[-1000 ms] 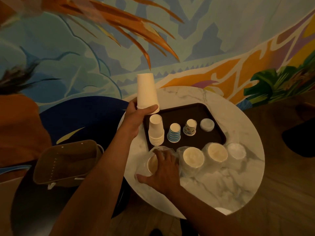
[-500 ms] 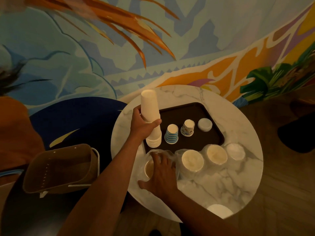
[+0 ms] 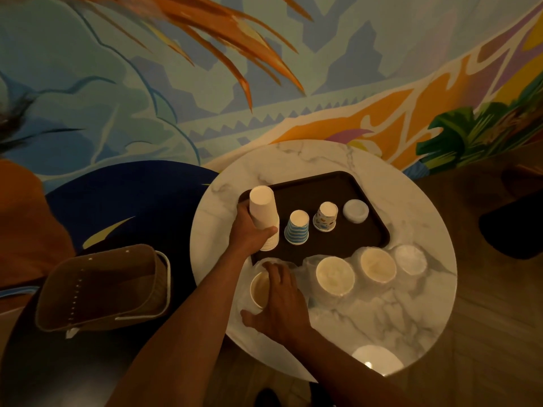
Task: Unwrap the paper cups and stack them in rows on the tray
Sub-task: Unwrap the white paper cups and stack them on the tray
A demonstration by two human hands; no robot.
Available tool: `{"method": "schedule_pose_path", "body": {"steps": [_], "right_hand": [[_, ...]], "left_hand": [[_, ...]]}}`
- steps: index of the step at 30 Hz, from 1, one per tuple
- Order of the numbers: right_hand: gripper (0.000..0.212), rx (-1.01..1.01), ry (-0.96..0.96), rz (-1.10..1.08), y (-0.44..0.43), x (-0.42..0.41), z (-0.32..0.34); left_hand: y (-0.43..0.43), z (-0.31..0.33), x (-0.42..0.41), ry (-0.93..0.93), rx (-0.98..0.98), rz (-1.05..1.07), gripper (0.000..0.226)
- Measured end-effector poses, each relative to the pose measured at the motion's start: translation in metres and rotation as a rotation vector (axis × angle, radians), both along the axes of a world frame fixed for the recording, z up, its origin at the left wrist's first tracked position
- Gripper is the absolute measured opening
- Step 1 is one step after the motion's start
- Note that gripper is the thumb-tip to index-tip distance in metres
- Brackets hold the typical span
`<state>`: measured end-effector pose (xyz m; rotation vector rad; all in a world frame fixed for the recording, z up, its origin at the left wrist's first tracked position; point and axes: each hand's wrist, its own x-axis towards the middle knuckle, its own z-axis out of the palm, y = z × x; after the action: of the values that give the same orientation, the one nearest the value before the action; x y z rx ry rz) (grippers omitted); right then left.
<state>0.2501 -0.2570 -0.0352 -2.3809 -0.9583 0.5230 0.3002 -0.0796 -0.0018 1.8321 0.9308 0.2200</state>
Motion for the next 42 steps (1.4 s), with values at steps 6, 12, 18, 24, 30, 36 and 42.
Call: {"method": "schedule_pose_path", "body": {"steps": [6, 12, 18, 24, 30, 36, 42], "right_hand": [[0.118, 0.082, 0.018, -0.020, -0.004, 0.000, -0.006], [0.110, 0.187, 0.070, -0.066, -0.009, -0.005, -0.012], [0.084, 0.348, 0.090, -0.114, -0.019, -0.007, -0.022], [0.069, 0.425, 0.118, -0.172, -0.023, -0.010, -0.031], [0.081, 0.383, 0.190, -0.181, -0.027, -0.008, -0.034], [0.085, 0.387, 0.236, -0.126, -0.028, -0.008, -0.034], [0.106, 0.391, 0.230, -0.136, -0.029, -0.009, -0.035]], "left_hand": [[0.000, -0.003, -0.014, 0.077, -0.093, 0.016, 0.126], [-0.033, 0.046, -0.069, 0.017, -0.040, 0.067, 0.051], [-0.075, 0.040, -0.117, 0.126, 0.227, -0.407, 0.055], [-0.087, 0.015, -0.122, 0.208, 0.518, -0.435, 0.067], [-0.081, 0.011, -0.115, 0.300, 0.408, -0.451, 0.086], [-0.083, 0.011, -0.105, 0.448, 0.440, -0.530, 0.087], [-0.084, 0.014, -0.100, 0.485, 0.506, -0.519, 0.087]]}}
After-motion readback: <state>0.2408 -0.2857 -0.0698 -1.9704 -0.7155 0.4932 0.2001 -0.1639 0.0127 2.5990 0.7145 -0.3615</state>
